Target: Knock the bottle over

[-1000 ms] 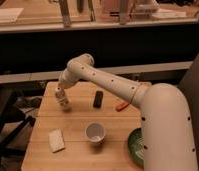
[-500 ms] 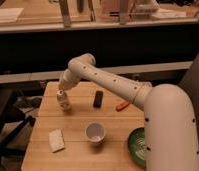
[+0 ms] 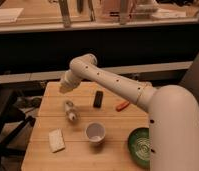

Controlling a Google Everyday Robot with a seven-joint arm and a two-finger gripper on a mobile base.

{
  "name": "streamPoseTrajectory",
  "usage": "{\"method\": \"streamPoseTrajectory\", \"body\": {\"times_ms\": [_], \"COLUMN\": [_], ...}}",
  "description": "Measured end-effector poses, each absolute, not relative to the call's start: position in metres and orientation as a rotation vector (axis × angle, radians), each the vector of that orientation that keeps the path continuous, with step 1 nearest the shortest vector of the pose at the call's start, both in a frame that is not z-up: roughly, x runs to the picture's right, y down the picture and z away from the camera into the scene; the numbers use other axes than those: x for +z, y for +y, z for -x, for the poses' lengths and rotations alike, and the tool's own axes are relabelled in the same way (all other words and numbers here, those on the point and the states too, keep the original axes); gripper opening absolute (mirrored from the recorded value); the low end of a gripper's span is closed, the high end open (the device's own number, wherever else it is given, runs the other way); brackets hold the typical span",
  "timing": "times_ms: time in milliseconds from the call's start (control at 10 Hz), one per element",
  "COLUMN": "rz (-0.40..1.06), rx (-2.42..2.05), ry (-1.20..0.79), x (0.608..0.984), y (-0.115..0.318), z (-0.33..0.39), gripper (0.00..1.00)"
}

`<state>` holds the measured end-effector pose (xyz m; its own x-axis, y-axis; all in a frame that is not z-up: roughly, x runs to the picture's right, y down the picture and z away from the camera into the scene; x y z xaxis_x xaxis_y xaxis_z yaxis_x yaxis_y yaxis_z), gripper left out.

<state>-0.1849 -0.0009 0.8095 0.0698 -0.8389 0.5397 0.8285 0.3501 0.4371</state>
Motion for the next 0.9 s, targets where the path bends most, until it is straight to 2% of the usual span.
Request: {"method": "streamPoseTrajectory", "body": {"times_ms": [900], "rz": [0.015], "rx": [-1.352], "ry": [-0.888], "x": [0.777], "y": [0.027], "z": [0.168], "gripper": [0.0]}}
